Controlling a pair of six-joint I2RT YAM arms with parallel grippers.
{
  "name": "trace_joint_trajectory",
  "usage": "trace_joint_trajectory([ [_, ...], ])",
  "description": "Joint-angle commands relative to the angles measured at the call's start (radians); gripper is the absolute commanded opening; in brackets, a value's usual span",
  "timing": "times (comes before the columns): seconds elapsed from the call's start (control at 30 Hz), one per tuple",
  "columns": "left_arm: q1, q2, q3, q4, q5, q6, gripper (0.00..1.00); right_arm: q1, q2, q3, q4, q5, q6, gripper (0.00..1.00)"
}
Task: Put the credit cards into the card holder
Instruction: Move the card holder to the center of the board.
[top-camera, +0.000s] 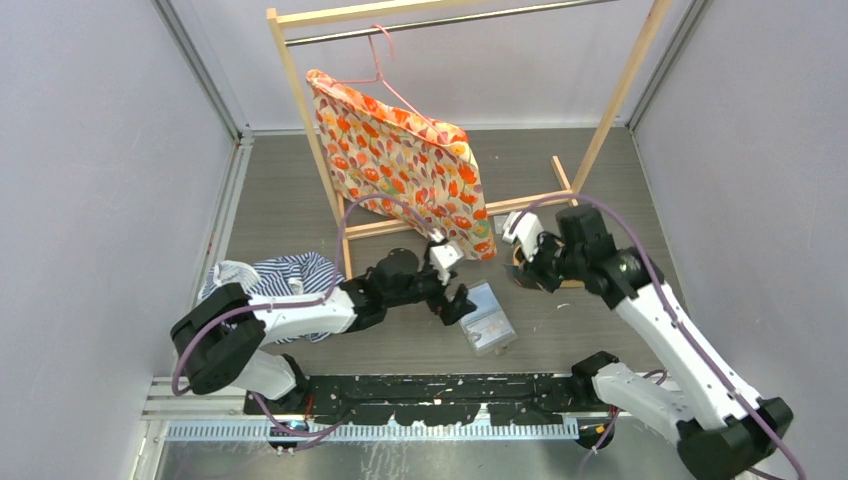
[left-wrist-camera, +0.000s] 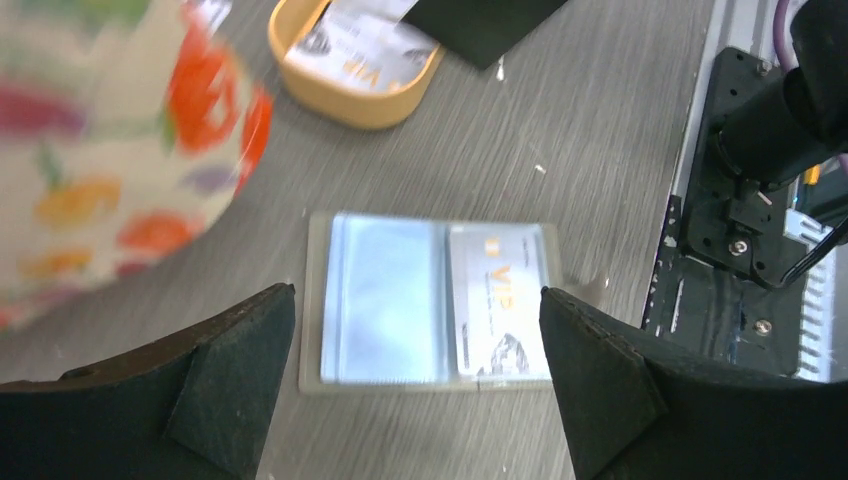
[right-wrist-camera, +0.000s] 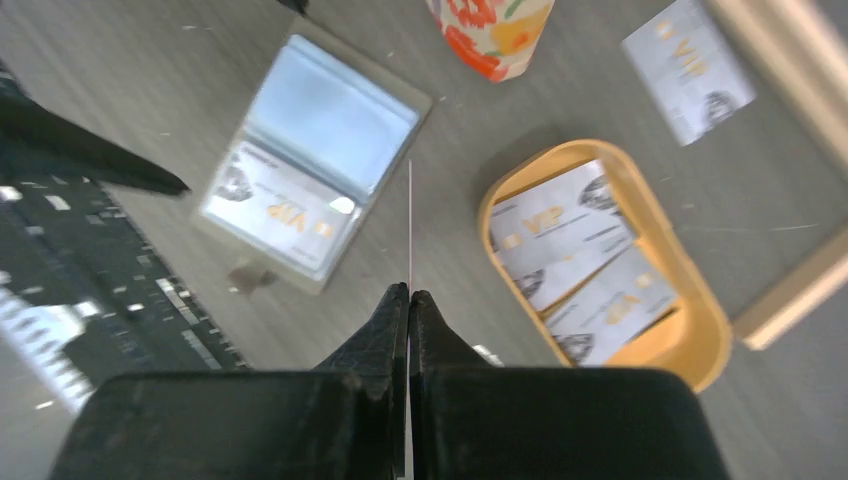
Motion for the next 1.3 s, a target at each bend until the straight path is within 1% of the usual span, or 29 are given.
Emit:
trace_joint_trajectory([
  [0.0,-0.064,0.101,0.102,-0.115,-0.109,0.223,0.93,-0.182,0.146,0.138,-0.252,-0.355,-0.006,0.01],
  [0.07,-0.085,0.177,0.166,-0.166,-0.124,0.261,0.92,-0.259,0.235,0.199,-0.356,-0.458,-0.061,0.01],
  [0.13,-0.102,0.234,0.235,-0.232,-0.135,0.285,0.87,-0.292,0.307,0.249,-0.439,-0.510,-0.109,0.01],
  [0.23,-0.107,0.305,0.322,-0.313,-0.166,0.286,0.81,-0.344,0.363,0.271,-0.491,-0.585,-0.129,0.01],
  [0.33,-0.109,0.354,0.392,-0.374,-0.217,0.275,0.77,-0.407,0.355,0.251,-0.470,-0.632,-0.128,0.01],
  [0.4,-0.110,0.382,0.433,-0.411,-0.231,0.260,0.76,-0.449,0.331,0.223,-0.437,-0.662,-0.111,0.01],
  [0.5,-0.114,0.445,0.527,-0.544,-0.269,0.221,0.77,-0.486,0.287,0.161,-0.382,-0.710,-0.089,0.01],
  [0.57,-0.115,0.483,0.598,-0.638,-0.280,0.201,0.75,-0.496,0.256,0.127,-0.331,-0.731,-0.047,0.01],
  [0.67,-0.115,0.539,0.661,-0.722,-0.266,0.170,0.67,-0.511,0.227,0.103,-0.299,-0.741,-0.040,0.01],
  [0.8,-0.116,0.571,0.688,-0.779,-0.267,0.120,0.65,-0.519,0.233,0.100,-0.297,-0.747,-0.046,0.01],
  [1.0,-0.116,0.569,0.667,-0.796,-0.277,0.049,0.60,-0.554,0.257,0.087,-0.282,-0.789,-0.049,0.01],
  [1.03,-0.117,0.567,0.661,-0.797,-0.282,0.040,0.58,-0.560,0.263,0.085,-0.281,-0.795,-0.051,0.01],
  [1.13,-0.116,0.560,0.638,-0.806,-0.321,-0.007,0.48,-0.572,0.274,0.087,-0.291,-0.805,-0.064,0.01],
  [1.27,-0.117,0.515,0.557,-0.815,-0.414,-0.106,0.38,-0.577,0.279,0.089,-0.296,-0.813,-0.069,0.01],
])
